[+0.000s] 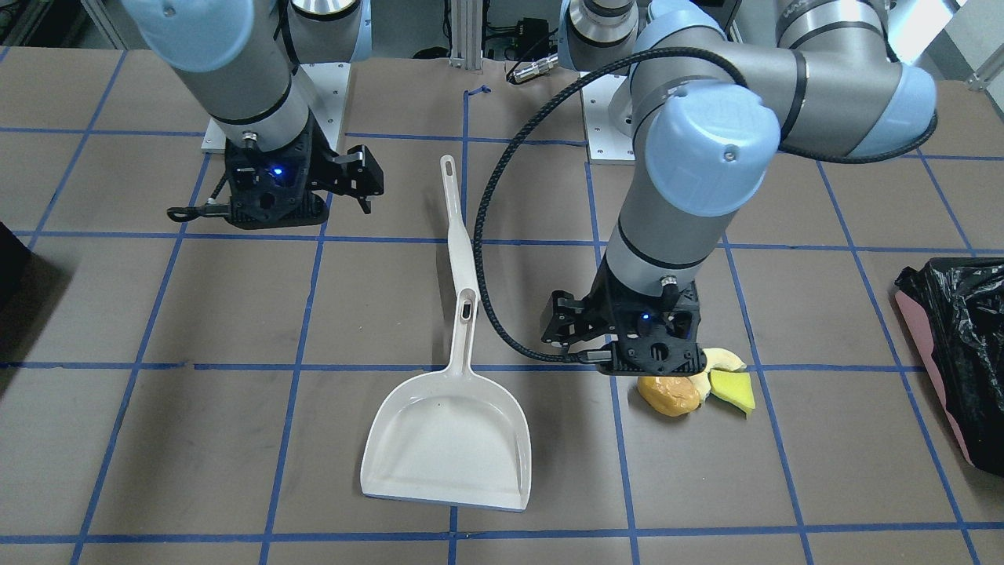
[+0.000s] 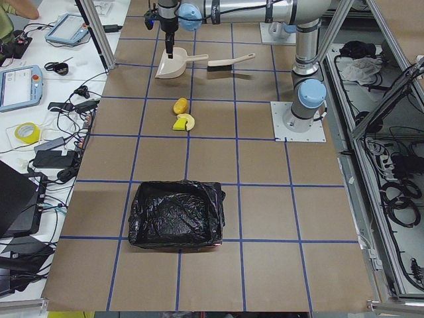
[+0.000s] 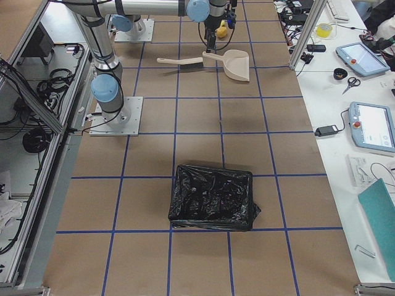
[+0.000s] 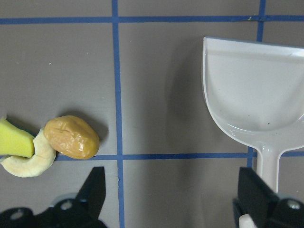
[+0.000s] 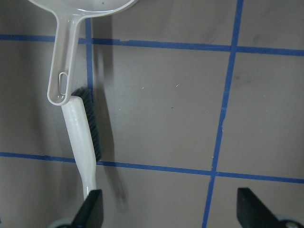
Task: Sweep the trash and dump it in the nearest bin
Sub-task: 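Reach the left gripper to the dustpan handle while the right reaches the brush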
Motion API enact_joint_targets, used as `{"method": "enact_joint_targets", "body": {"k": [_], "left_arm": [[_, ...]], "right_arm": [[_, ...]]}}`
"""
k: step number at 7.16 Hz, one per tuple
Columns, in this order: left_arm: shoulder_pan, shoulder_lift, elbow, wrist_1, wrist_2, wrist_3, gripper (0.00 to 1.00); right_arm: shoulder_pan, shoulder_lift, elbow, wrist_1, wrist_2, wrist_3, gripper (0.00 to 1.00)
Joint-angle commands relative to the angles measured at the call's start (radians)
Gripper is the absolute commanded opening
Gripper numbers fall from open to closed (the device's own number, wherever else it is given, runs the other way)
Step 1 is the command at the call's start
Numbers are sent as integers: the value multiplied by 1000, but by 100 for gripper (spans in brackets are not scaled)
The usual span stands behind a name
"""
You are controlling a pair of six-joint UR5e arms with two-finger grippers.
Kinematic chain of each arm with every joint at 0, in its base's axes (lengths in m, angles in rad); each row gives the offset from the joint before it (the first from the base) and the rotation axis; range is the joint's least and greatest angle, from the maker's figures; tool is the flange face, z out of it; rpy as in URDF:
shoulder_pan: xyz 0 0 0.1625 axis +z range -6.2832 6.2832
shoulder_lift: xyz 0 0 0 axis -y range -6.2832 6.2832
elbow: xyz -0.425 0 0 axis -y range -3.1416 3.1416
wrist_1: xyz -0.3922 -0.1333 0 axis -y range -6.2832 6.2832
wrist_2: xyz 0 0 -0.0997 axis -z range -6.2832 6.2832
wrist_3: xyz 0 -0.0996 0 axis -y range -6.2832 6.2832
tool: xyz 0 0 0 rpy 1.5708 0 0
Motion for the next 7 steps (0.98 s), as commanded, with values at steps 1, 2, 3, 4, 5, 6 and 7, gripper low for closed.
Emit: {"method": "enact_joint_targets", "body": {"k": [1,2,3,4,5,6,7], "left_arm": [[-69,-54,-4,44,-8,-8,100],[-107,-73,-5,46,0,-39,100],[-130,-85,-8,51,-1,-63,100],[-133,-100,-16,89,-4,-45,100],[-135,-117,-54,95,-9,17,100],[-150,-125,-92,150,-9,16,100],[-173,-137,-112,160,-8,4,100]], "right_arm": [[99,-33,145,-104,11,112,100],[167,-41,221,-212,10,198,100],[236,-38,285,-312,11,253,100],[296,-29,333,-375,10,299,100],[342,-27,368,-406,4,294,100],[357,-29,393,-410,-6,265,91],[357,-27,431,-428,-9,260,88]]}}
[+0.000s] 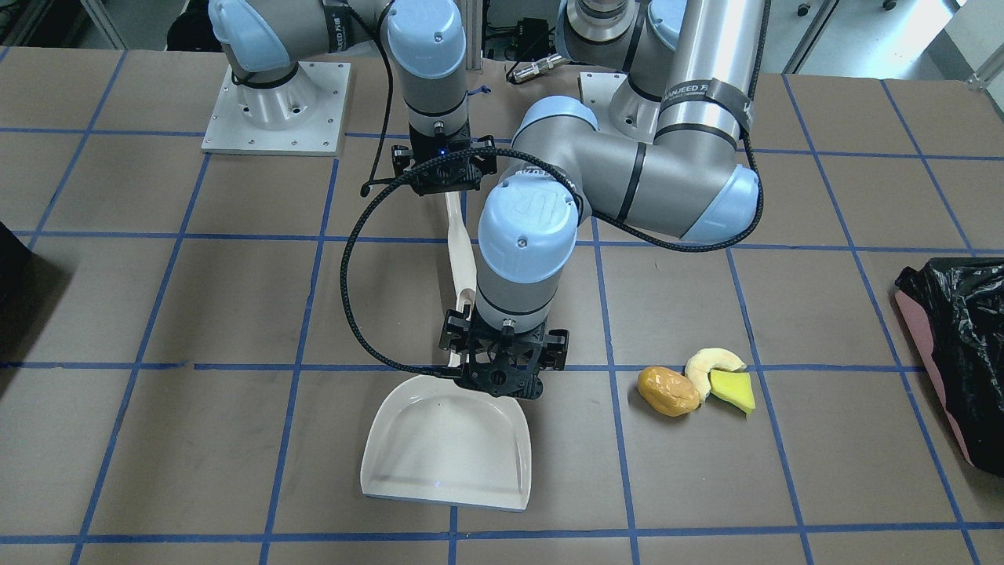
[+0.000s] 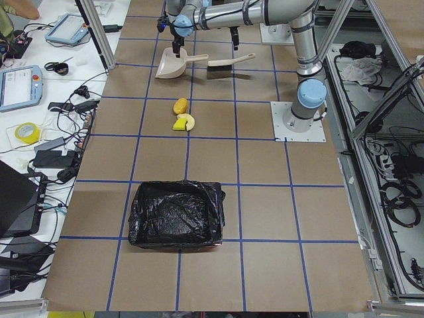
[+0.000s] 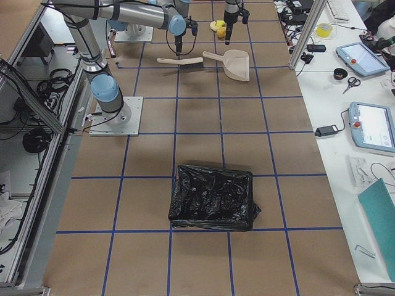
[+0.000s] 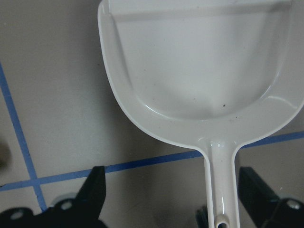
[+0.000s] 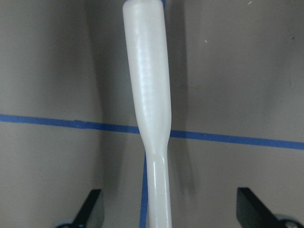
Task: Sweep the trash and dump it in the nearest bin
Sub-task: 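Grasp the dustpan handle with left gripper while right grasps the brush handle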
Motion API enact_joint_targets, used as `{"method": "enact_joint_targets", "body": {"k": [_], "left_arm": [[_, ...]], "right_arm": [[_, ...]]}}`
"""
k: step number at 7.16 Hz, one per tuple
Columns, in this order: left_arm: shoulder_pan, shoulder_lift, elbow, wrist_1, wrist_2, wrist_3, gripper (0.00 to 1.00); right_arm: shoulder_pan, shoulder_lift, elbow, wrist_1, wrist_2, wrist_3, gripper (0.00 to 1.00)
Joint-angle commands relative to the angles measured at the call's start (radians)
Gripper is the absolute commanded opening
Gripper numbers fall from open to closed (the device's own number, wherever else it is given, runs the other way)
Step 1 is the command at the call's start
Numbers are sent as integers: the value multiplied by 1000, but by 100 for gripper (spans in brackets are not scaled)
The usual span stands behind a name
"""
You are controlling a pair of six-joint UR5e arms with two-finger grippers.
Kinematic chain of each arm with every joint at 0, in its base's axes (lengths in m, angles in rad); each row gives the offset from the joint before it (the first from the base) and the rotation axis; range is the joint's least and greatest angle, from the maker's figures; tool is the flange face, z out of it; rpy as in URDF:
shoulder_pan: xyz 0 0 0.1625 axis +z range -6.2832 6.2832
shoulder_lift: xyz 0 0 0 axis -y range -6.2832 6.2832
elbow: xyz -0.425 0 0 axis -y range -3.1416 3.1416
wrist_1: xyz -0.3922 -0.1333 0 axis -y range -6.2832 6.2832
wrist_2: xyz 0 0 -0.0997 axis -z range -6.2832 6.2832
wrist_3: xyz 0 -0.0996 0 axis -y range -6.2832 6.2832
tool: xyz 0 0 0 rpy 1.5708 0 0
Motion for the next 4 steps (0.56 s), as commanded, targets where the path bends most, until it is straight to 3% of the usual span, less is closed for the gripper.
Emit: {"method": "enact_joint_targets", "body": {"k": [1,3,4], "left_arm": [[-43,-31,-34,29,-1,-17,100],[-75,-54,-40,28,-3,-19,100],[-86,-56,-54,28,-3,-18,94]], "right_arm": [[13,3,99,-60,-23,-27,85],[13,12,159,-151,-20,-27,85],[15,32,147,-169,-17,-18,83]]}}
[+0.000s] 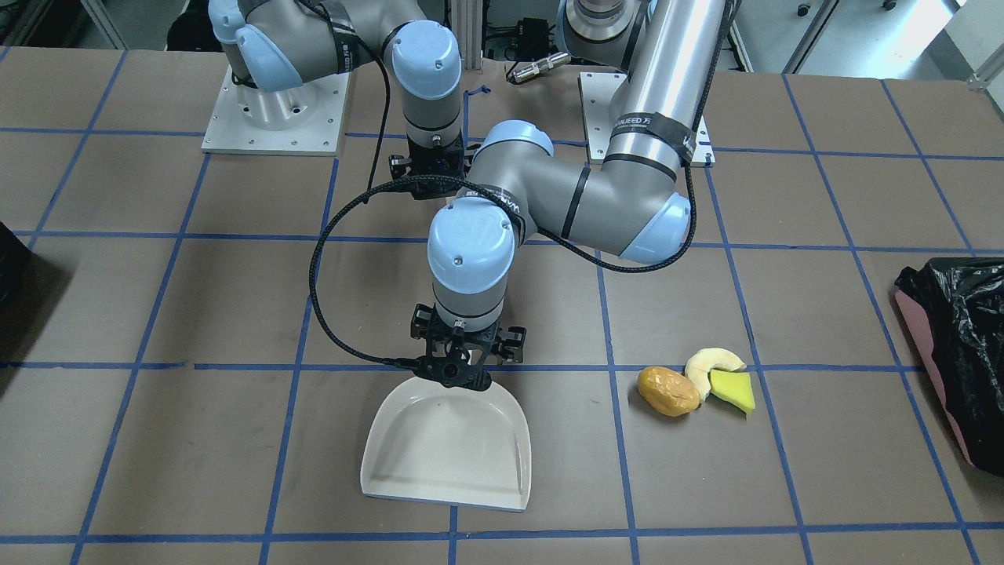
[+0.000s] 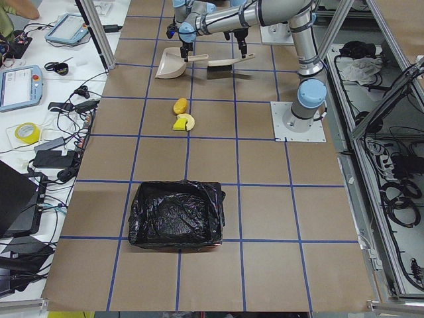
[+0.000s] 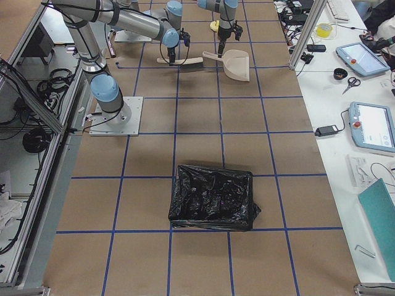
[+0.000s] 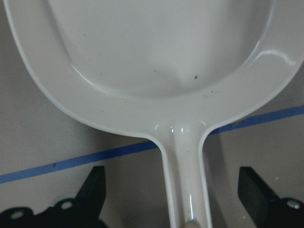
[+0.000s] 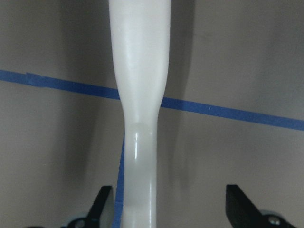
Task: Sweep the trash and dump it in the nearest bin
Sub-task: 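Grasp the dustpan handle with left gripper while right grasps the brush handle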
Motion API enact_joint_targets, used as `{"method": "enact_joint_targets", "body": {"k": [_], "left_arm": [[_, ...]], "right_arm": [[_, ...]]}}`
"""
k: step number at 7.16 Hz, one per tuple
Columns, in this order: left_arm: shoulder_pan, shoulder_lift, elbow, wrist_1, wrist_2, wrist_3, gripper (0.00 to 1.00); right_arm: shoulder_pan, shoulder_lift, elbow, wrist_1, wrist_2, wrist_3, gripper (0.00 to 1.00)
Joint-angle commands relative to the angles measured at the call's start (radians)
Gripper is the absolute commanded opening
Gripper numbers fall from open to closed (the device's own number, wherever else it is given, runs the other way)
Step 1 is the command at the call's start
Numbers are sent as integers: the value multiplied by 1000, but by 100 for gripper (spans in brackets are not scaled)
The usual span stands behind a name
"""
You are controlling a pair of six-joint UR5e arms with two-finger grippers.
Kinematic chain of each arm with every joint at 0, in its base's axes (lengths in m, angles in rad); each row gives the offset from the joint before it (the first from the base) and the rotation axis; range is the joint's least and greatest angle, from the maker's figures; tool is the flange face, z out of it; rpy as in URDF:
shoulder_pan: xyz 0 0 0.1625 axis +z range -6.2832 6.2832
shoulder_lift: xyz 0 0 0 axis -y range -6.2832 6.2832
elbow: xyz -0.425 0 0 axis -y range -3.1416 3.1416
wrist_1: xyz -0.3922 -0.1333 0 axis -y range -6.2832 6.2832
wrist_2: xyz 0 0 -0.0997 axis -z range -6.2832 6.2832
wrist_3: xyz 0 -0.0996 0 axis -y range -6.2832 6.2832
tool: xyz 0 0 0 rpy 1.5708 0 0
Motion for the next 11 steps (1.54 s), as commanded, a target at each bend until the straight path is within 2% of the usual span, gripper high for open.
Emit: {"method": "enact_joint_targets", "body": {"k": [1,2,4,5,6,7,8,9,10,11], "left_arm": [[-18,-6,-29,0,0,0,81],[-21,-5,-42,0,0,0,80],[-21,0,-40,-12,0,-2,71],[-21,14,-40,-17,-8,-3,71],[-21,17,-39,-17,-32,-5,54],[-21,17,-39,-17,-34,-5,19],[-21,14,-43,-20,-31,-5,2],[-21,15,-42,-37,-29,-9,0],[-21,23,-36,-40,-28,-9,0],[-18,33,-27,-37,-22,9,0]], "right_arm": [[1,49,-35,-38,6,14,81],[1,77,-63,-32,8,24,72],[16,85,-57,-31,3,28,56],[38,86,-55,-29,-6,30,51],[41,86,-49,-29,-6,42,51],[43,88,-46,-28,-3,54,51],[43,86,-46,-26,0,59,47],[53,86,-46,-21,-3,60,29],[56,88,-46,-20,3,65,3],[57,88,-51,-18,8,76,0]]}}
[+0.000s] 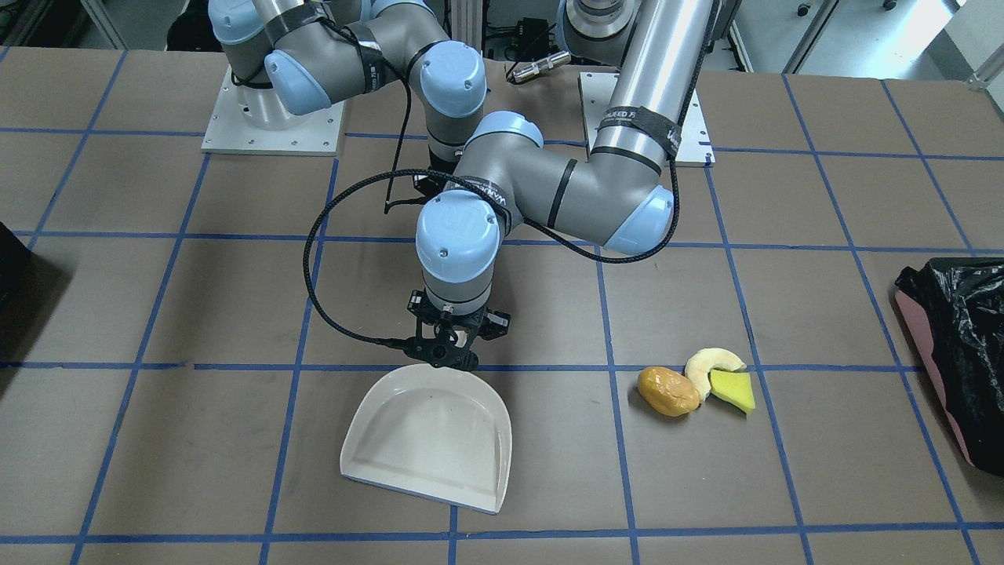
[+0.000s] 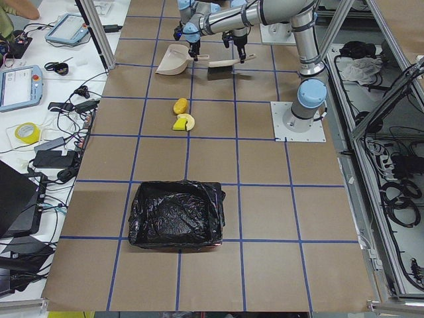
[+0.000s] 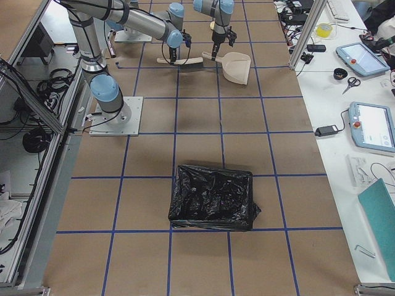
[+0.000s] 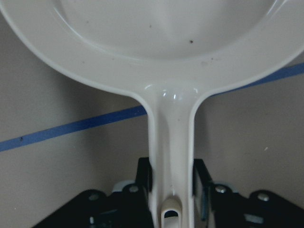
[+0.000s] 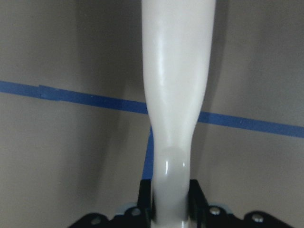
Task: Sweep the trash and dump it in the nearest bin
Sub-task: 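Grasp the dustpan handle with left gripper while right grasps the brush handle, then lift the dustpan and set it beside the trash while right carries the brush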
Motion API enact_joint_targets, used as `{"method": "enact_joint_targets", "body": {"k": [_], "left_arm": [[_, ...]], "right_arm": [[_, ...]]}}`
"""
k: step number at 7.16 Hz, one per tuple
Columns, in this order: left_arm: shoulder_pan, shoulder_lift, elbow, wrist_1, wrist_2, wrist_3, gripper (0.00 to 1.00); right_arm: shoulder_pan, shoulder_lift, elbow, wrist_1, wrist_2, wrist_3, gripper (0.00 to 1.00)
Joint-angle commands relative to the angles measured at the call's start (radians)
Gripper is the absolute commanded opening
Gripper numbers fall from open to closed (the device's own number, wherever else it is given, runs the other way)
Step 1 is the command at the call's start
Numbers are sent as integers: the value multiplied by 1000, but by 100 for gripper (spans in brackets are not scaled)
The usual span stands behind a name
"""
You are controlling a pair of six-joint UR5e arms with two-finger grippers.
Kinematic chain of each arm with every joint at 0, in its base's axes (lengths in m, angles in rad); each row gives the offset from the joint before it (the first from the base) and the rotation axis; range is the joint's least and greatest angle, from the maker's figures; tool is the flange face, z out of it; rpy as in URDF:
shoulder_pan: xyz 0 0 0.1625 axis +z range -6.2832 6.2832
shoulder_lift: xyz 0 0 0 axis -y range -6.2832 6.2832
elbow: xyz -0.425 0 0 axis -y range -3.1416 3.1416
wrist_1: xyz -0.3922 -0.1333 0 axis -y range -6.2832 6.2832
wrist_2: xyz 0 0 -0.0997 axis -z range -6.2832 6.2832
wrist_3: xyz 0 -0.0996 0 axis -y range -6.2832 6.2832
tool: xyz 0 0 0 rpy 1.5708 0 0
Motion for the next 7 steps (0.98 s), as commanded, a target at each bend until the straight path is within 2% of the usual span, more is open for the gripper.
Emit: {"method": "enact_joint_targets", "body": {"k": [1,2,3,4,6,7], "left_arm": [[10,17,36,1,21,56,0],[39,20,78,-4,71,116,0],[97,26,99,-17,71,185,0],[166,41,110,-19,84,293,0],[384,104,139,-136,111,567,0],[501,129,150,-190,116,722,0]], "right_arm": [[2,1,-13,4,-7,16,0],[1,-7,-16,4,-10,15,0],[-1,-7,-32,7,-12,15,0],[-4,-9,-78,69,-18,18,0],[-15,-3,-239,259,-12,26,0],[-30,5,-288,271,-2,24,0]]}}
